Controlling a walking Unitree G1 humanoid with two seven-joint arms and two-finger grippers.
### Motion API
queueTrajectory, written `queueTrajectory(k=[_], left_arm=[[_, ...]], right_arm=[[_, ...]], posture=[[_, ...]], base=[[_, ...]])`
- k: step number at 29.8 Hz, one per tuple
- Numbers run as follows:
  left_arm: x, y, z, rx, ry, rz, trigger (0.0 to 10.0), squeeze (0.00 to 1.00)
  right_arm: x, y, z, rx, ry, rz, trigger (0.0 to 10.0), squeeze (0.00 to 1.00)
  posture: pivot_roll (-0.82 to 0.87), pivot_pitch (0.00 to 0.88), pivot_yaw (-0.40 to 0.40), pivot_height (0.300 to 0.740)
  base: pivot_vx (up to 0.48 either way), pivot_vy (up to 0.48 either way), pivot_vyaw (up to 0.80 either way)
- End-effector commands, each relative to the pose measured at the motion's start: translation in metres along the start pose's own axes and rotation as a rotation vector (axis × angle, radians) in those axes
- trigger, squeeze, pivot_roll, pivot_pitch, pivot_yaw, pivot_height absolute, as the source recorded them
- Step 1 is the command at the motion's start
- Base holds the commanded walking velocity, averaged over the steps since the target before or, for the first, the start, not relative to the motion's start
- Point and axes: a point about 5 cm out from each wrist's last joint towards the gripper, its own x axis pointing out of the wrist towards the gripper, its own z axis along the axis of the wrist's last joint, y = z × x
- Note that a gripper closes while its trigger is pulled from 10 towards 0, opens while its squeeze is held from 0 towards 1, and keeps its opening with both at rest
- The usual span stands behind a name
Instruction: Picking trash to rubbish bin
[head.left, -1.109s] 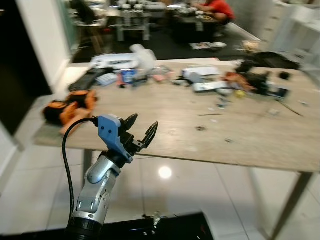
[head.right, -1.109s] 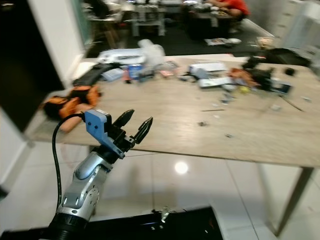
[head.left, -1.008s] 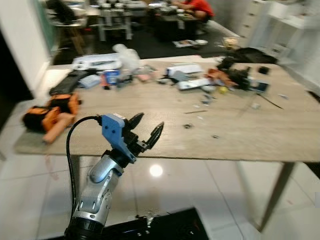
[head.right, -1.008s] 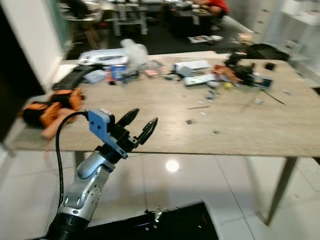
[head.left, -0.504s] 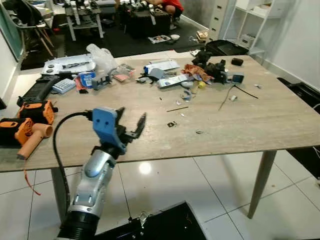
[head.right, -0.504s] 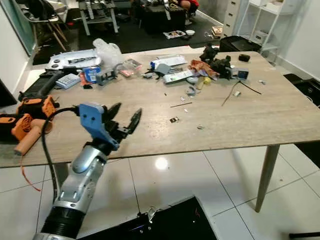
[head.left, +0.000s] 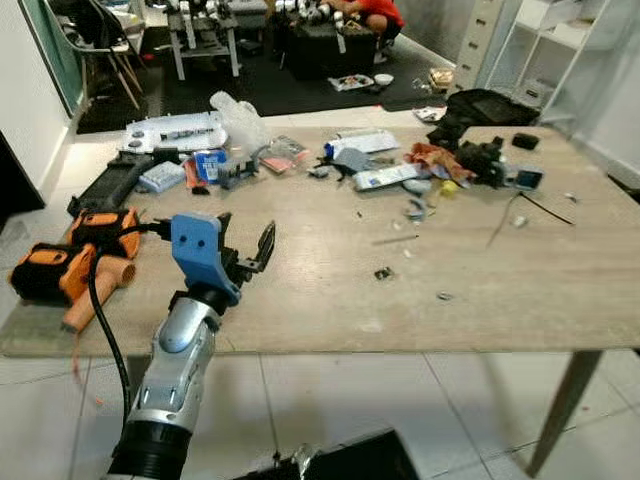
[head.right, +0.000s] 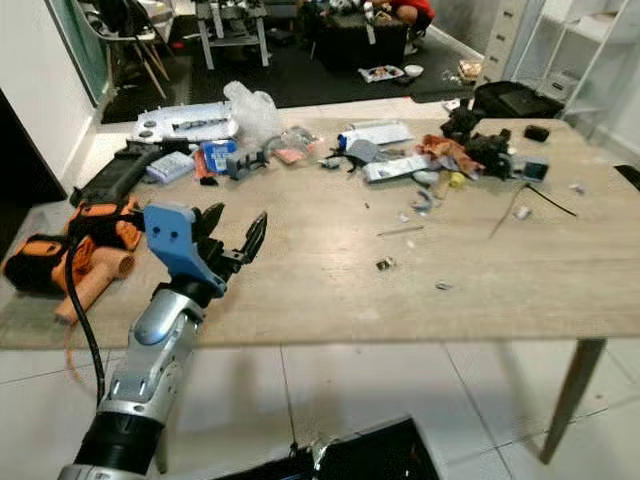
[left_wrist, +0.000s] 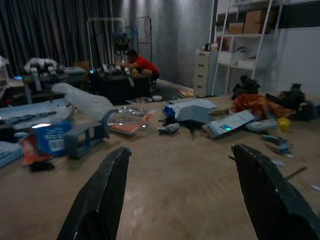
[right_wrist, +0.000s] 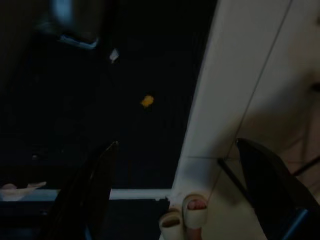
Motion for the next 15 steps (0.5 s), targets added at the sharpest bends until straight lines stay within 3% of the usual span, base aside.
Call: queueTrajectory(k=[1,11,13,15], left_arm=[[-0.0004,-0.002,0.0017,0.013,-0.006,-0.015,10.0,0.0],[0.0003,-0.0046,0.0037,0.01,-0.017,-0.027,10.0,0.0],[0.0015,-0.006,0.007,-0.026,-0.045,-0.025,10.0,0.0],[0.0023,-0.0053,0.0081,-0.005,-0.045,-0.015,10.0,0.0]], right_arm=[[-0.0008,0.0004,-0.0088,-0.003,0.028,0.002,10.0,0.0],[-0.001,-0.0004,-0.0101,0.003,0.034,-0.002,10.0,0.0],[-0.001,-0.0005,-0.0099,0.004,0.031,-0.004,10.0,0.0],[-0.001,-0.0007,-0.0103,0.004,0.031,-0.004,10.0,0.0]], posture=[[-0.1,0.176,0.01,0.74],[-0.11,0.179,0.01,0.74],[-0.11,0.182,0.012,0.74],[-0.11,0.182,0.012,0.74]], base=[[0.36,0.0,0.0],[0.353,0.0,0.0],[0.133,0.0,0.0],[0.0,0.0,0.0]])
